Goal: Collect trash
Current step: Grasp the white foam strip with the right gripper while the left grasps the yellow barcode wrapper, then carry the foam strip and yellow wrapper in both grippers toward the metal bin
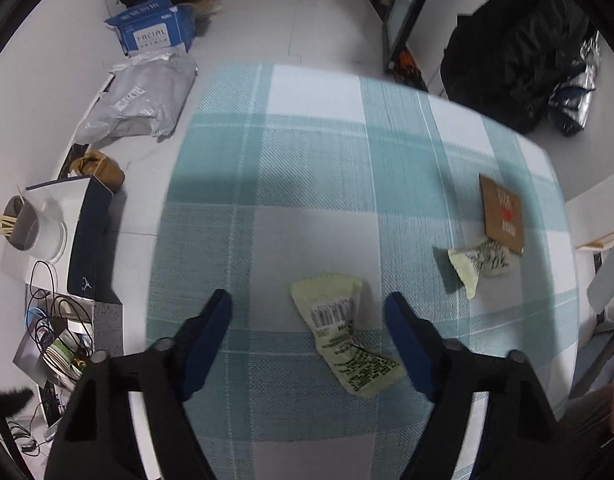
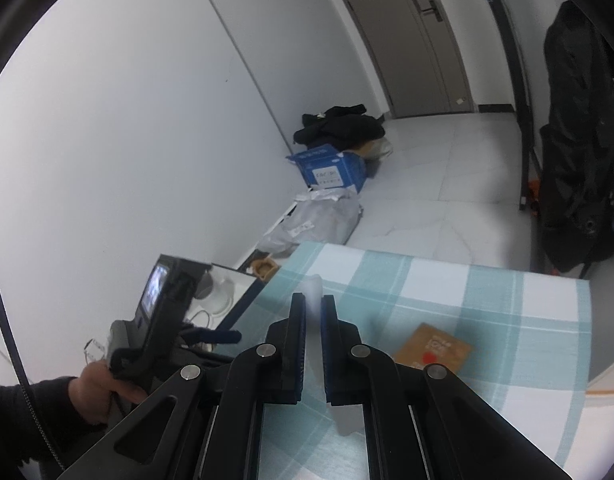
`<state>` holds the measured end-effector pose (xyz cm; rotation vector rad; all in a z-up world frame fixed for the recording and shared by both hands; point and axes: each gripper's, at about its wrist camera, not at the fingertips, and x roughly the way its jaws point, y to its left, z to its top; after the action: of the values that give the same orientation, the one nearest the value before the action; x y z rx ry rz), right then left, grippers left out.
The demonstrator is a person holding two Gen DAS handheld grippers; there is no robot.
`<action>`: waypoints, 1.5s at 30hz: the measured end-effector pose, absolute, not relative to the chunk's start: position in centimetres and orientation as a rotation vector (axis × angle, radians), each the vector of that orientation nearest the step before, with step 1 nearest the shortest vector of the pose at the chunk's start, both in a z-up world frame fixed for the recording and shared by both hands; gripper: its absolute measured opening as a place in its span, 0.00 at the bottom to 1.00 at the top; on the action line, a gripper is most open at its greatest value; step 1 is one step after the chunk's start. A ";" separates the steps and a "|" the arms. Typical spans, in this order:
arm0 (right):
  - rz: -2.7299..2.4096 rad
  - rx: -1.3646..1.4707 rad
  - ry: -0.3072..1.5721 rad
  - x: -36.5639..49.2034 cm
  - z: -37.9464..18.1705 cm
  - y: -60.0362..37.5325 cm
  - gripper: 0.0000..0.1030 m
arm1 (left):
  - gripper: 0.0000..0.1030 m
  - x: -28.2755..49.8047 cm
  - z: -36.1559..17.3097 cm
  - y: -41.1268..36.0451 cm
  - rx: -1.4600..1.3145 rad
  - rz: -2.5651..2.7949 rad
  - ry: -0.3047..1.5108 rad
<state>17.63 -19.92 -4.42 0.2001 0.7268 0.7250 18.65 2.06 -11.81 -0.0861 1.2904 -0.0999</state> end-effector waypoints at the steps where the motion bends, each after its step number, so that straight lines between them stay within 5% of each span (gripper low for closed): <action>1: 0.720 0.204 0.727 17.7 -4.4 -20.2 0.06 | 0.62 18.7 -12.0 1.9 -0.079 -0.097 1.305; 4: 0.716 0.212 0.733 17.6 -4.5 -20.5 0.06 | 0.39 18.7 -11.7 0.5 0.002 -0.107 1.293; 7: 0.720 0.201 0.736 17.5 -4.6 -20.5 0.06 | 0.29 18.5 -11.8 -0.3 0.051 -0.114 1.292; 45: 0.638 0.210 0.771 17.9 -5.1 -19.2 0.06 | 0.23 17.3 -8.0 0.6 -0.171 -0.213 1.150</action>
<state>17.86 -19.16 -5.06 0.2098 0.7715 0.6382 17.34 0.62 -7.99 -0.1714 1.1497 -0.2129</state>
